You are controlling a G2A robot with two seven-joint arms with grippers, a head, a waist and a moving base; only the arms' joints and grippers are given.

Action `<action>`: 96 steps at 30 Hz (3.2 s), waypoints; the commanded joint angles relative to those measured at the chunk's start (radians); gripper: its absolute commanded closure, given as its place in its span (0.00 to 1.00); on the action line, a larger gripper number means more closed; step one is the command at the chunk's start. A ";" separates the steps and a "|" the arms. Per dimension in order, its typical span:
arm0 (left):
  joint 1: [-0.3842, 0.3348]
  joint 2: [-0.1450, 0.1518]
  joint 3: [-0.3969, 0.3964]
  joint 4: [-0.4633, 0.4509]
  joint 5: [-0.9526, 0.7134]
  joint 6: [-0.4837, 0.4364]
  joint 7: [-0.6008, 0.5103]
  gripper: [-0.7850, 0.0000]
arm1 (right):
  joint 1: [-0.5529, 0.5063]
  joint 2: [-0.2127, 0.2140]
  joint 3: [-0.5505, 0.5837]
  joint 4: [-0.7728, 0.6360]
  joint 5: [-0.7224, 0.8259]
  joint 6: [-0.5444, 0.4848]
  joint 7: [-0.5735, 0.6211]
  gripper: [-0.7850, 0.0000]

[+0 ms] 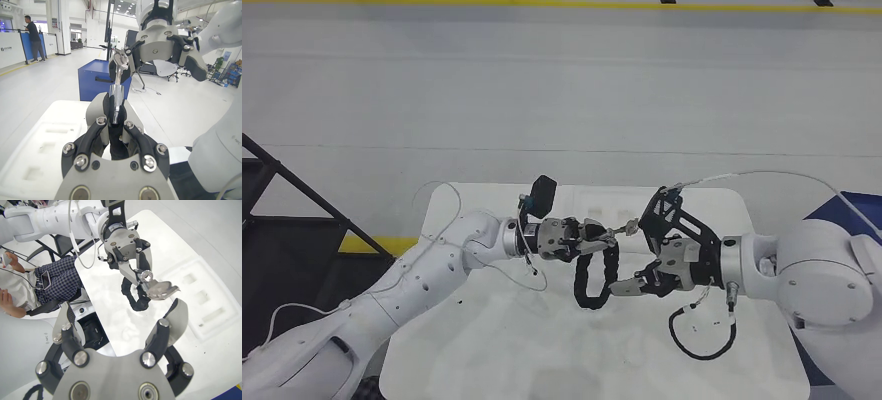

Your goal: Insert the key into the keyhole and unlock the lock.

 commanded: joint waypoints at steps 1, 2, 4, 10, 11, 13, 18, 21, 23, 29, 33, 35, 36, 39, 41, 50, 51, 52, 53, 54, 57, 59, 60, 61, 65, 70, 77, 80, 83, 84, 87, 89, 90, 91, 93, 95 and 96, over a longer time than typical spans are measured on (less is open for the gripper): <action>-0.013 0.009 0.008 -0.004 -0.066 0.000 -0.058 1.00 | 0.001 0.000 -0.001 -0.001 -0.001 0.001 0.001 0.00; -0.019 0.013 0.010 -0.007 -0.084 0.000 -0.084 1.00 | 0.001 0.000 -0.001 -0.001 -0.001 0.001 0.001 0.00; -0.028 0.020 0.013 -0.014 -0.108 0.000 -0.124 1.00 | 0.001 0.000 -0.001 -0.001 -0.001 0.001 0.001 0.00; -0.031 0.030 0.015 -0.019 -0.131 0.000 -0.196 1.00 | -0.006 0.002 0.002 -0.009 -0.073 -0.047 -0.034 0.00; -0.030 0.030 0.015 -0.019 -0.136 0.000 -0.202 1.00 | -0.005 0.004 0.004 -0.017 -0.108 -0.069 -0.038 0.00; -0.028 0.030 0.014 -0.017 -0.143 0.000 -0.215 1.00 | -0.004 0.007 0.002 -0.028 -0.180 -0.111 -0.040 0.00; -0.024 0.029 0.008 -0.010 -0.167 0.000 -0.241 1.00 | -0.012 0.009 -0.028 -0.060 -0.300 -0.183 -0.057 0.00; -0.022 0.027 0.001 -0.009 -0.179 0.000 -0.254 1.00 | -0.003 0.007 -0.061 -0.069 -0.334 -0.217 -0.055 0.00; -0.020 0.025 -0.002 -0.009 -0.185 0.000 -0.263 1.00 | 0.012 0.004 -0.085 -0.071 -0.364 -0.232 -0.052 0.00; -0.015 0.018 -0.014 -0.010 -0.192 0.000 -0.289 1.00 | 0.076 -0.009 -0.176 -0.063 -0.412 -0.216 -0.002 0.00; -0.011 0.014 -0.027 -0.016 -0.166 0.000 -0.288 1.00 | 0.113 -0.020 -0.213 -0.043 -0.394 -0.199 0.000 0.00; -0.008 0.013 -0.033 -0.019 -0.144 0.000 -0.289 1.00 | 0.126 -0.023 -0.225 -0.039 -0.379 -0.203 -0.006 0.00; -0.006 0.012 -0.035 -0.020 -0.134 0.000 -0.287 1.00 | 0.131 -0.025 -0.229 -0.035 -0.374 -0.201 -0.005 0.00; -0.002 0.009 -0.043 -0.021 -0.108 0.000 -0.282 1.00 | 0.143 -0.027 -0.237 -0.028 -0.357 -0.196 0.007 0.00; 0.000 0.008 -0.047 -0.020 -0.089 0.000 -0.283 1.00 | 0.148 -0.027 -0.236 -0.025 -0.354 -0.196 0.015 0.00; 0.004 0.017 -0.051 -0.032 -0.063 0.000 -0.308 1.00 | 0.127 -0.011 -0.194 -0.016 -0.417 -0.339 0.012 0.00; 0.003 0.020 -0.050 -0.039 -0.064 0.000 -0.314 1.00 | 0.122 -0.009 -0.191 -0.012 -0.425 -0.356 0.005 0.00; 0.001 0.023 -0.048 -0.045 -0.064 0.000 -0.322 1.00 | 0.117 -0.008 -0.188 -0.008 -0.431 -0.370 -0.004 0.00; 0.000 0.026 -0.045 -0.051 -0.067 0.000 -0.331 1.00 | 0.112 -0.007 -0.182 -0.003 -0.433 -0.379 -0.024 0.00; -0.004 0.029 -0.043 -0.057 -0.070 0.000 -0.341 1.00 | 0.108 -0.007 -0.176 0.003 -0.435 -0.378 -0.037 0.00; -0.016 0.041 -0.035 -0.071 -0.081 0.000 -0.378 1.00 | 0.108 -0.007 -0.176 0.003 -0.435 -0.378 -0.037 0.00; -0.026 0.049 -0.032 -0.077 -0.092 0.000 -0.402 1.00 | 0.108 -0.007 -0.176 0.003 -0.435 -0.378 -0.037 0.00; -0.031 0.053 -0.029 -0.082 -0.098 0.000 -0.416 1.00 | 0.108 -0.007 -0.176 0.003 -0.435 -0.378 -0.037 0.00; -0.036 0.056 -0.025 -0.087 -0.103 0.000 -0.429 1.00 | 0.108 -0.007 -0.176 0.003 -0.435 -0.378 -0.037 0.00; -0.051 0.067 -0.015 -0.098 -0.127 0.000 -0.464 1.00 | 0.099 -0.006 -0.179 0.010 -0.443 -0.376 -0.041 0.00; -0.067 0.076 0.001 -0.102 -0.154 0.000 -0.489 1.00 | 0.094 0.000 -0.175 0.026 -0.482 -0.523 -0.101 0.00; -0.072 0.080 0.017 -0.106 -0.158 0.000 -0.485 1.00 | 0.077 0.012 -0.138 0.043 -0.605 -0.685 -0.205 0.07; -0.073 0.081 0.023 -0.106 -0.159 0.000 -0.482 1.00 | 0.062 0.015 -0.130 0.041 -0.654 -0.723 -0.254 0.24; -0.075 0.083 0.029 -0.105 -0.158 0.000 -0.477 1.00 | 0.046 0.017 -0.124 0.041 -0.701 -0.754 -0.315 0.50; -0.076 0.083 0.031 -0.105 -0.159 0.000 -0.476 1.00 | 0.042 0.017 -0.124 0.040 -0.715 -0.759 -0.326 0.54; -0.078 0.085 0.034 -0.104 -0.159 0.000 -0.470 1.00 | 0.036 0.018 -0.130 0.035 -0.749 -0.769 -0.345 0.58; -0.079 0.086 0.036 -0.105 -0.158 0.000 -0.466 1.00 | 0.035 0.019 -0.133 0.035 -0.764 -0.769 -0.354 0.58; -0.080 0.087 0.037 -0.105 -0.157 0.000 -0.465 1.00 | 0.035 0.019 -0.135 0.036 -0.771 -0.769 -0.357 0.58; -0.080 0.087 0.039 -0.106 -0.157 0.000 -0.465 1.00 | 0.035 0.019 -0.136 0.035 -0.775 -0.769 -0.359 0.59; -0.082 0.088 0.041 -0.107 -0.156 0.000 -0.460 1.00 | 0.035 0.019 -0.139 0.035 -0.784 -0.768 -0.374 0.66; -0.084 0.089 0.044 -0.107 -0.154 0.000 -0.456 1.00 | 0.034 0.019 -0.141 0.038 -0.782 -0.773 -0.389 0.75; -0.084 0.090 0.045 -0.106 -0.154 0.000 -0.454 1.00 | 0.034 0.019 -0.142 0.040 -0.780 -0.779 -0.392 0.80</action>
